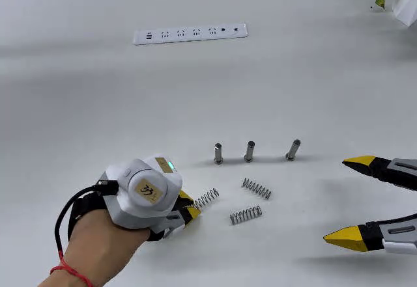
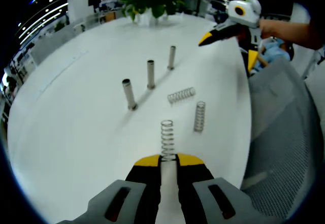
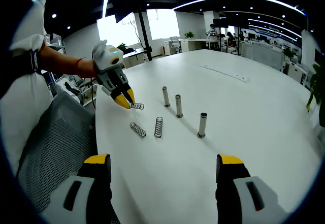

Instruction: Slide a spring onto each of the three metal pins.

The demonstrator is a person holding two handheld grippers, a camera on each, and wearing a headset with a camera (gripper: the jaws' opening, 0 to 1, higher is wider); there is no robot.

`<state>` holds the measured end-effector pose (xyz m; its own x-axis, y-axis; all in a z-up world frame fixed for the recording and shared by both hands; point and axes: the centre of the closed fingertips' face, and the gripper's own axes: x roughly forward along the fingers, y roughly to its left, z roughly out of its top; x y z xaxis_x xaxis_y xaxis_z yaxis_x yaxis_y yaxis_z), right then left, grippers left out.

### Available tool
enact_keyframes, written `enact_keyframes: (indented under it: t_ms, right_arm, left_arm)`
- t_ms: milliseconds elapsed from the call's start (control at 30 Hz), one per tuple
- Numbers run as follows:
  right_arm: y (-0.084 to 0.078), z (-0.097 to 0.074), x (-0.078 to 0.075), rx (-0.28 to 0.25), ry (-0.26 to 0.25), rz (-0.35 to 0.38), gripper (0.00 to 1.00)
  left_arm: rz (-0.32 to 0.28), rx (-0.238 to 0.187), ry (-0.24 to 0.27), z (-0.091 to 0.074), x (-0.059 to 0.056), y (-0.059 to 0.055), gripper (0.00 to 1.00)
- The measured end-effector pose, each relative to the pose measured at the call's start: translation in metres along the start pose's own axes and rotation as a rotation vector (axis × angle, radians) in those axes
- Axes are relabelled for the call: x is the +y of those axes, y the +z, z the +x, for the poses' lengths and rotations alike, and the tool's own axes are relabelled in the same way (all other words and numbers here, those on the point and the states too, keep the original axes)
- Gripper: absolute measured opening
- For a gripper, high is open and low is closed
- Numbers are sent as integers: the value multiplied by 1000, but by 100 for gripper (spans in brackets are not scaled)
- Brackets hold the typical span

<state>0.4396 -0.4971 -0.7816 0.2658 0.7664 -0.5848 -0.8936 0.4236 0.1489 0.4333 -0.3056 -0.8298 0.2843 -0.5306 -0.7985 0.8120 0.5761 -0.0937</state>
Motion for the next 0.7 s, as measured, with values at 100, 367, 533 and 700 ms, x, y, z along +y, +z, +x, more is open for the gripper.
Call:
enact_keyframes:
  t_ms: [100,367,533,700]
  right_arm:
    - [5,-1,2,-8,1,0,86]
    - [21,-1,7,-45,2,6,84]
    - [39,-1,12,-96,6,29,81]
    - [61,-1,16,-141,9,40,77]
  left_arm:
    - [-4,-23,-2,-4,-1,4,11]
    - [-22,-98,-11,-14,-5,16,11]
    - [-22,-175,-20,-21,-8,31,10]
    - [-14,-247,-30,-26,-15,49,10]
